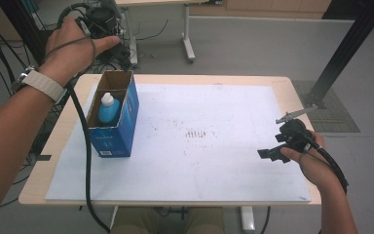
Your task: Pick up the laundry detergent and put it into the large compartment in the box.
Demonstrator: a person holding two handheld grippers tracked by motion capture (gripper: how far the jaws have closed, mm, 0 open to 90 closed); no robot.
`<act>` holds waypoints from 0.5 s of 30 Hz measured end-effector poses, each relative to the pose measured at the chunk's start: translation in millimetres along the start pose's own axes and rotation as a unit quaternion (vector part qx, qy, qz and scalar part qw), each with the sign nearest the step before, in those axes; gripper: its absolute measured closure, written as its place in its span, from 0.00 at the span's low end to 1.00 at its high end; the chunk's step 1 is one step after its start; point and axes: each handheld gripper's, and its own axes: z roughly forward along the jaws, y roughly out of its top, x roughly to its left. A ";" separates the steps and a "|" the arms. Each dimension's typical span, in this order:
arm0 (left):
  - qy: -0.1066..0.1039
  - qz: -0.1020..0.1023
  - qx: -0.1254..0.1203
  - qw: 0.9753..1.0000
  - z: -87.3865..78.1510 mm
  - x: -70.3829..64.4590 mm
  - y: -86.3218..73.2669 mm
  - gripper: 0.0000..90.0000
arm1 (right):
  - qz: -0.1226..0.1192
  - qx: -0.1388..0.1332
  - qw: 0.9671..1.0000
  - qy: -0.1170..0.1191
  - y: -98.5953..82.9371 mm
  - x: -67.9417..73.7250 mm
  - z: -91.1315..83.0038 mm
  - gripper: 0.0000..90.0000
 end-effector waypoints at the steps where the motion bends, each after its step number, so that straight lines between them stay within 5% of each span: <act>1: -0.005 0.008 0.001 1.000 -0.5 -0.5 1.3 0.07 | 0.000 0.000 1.000 0.000 -0.1 0.0 -0.3 0.09; 6: -0.025 0.055 0.002 0.998 -1.1 -6.0 6.5 0.08 | 0.001 0.000 1.000 -0.001 -1.1 -0.5 -1.3 0.09; 10: -0.031 0.106 0.010 0.994 1.0 -15.8 12.6 0.08 | 0.001 -0.001 1.000 -0.001 -2.0 -0.7 -1.0 0.09; 15: -0.040 0.128 0.019 0.991 4.1 -22.3 18.5 0.08 | 0.002 0.000 1.000 -0.002 -1.7 0.1 -1.7 0.09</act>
